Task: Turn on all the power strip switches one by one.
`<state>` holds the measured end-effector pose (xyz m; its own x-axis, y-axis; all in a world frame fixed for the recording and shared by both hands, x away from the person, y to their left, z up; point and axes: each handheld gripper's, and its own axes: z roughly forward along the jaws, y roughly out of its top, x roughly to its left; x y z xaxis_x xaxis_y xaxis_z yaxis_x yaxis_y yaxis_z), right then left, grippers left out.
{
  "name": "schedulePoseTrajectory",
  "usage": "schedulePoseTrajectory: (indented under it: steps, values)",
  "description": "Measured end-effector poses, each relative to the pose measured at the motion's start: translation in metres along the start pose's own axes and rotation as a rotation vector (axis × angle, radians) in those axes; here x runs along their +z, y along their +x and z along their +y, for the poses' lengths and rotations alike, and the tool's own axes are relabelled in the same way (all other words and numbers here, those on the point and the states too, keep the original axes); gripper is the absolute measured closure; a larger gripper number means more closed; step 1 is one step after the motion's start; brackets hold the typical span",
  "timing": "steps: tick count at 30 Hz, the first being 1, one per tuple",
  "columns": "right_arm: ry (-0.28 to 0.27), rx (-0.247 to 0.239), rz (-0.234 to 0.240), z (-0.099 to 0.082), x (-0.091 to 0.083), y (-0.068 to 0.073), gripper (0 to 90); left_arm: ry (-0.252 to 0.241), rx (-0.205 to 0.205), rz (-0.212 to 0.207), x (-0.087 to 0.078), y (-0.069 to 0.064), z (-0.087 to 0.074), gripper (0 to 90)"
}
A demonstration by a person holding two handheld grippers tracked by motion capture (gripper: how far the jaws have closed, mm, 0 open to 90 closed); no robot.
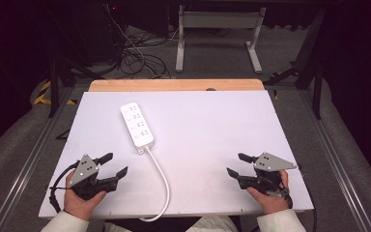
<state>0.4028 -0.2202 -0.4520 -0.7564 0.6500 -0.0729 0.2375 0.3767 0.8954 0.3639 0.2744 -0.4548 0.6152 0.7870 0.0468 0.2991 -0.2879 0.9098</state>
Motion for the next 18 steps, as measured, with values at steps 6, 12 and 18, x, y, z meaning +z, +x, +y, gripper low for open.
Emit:
schedulePoseTrajectory:
  steps: [6,12,18]
  values:
    - [-0.005,-0.014,0.002,0.001,0.0,0.001,34.2,0.008,0.016,-0.003,-0.001,-0.001,0.003,33.6]
    - [-0.016,0.003,0.012,0.001,-0.001,0.002,34.2,0.008,0.015,-0.011,-0.002,0.0,0.007,33.6]
    - [-0.013,-0.004,0.011,0.001,0.0,0.002,34.2,0.008,0.036,-0.004,-0.003,-0.004,0.011,34.9]
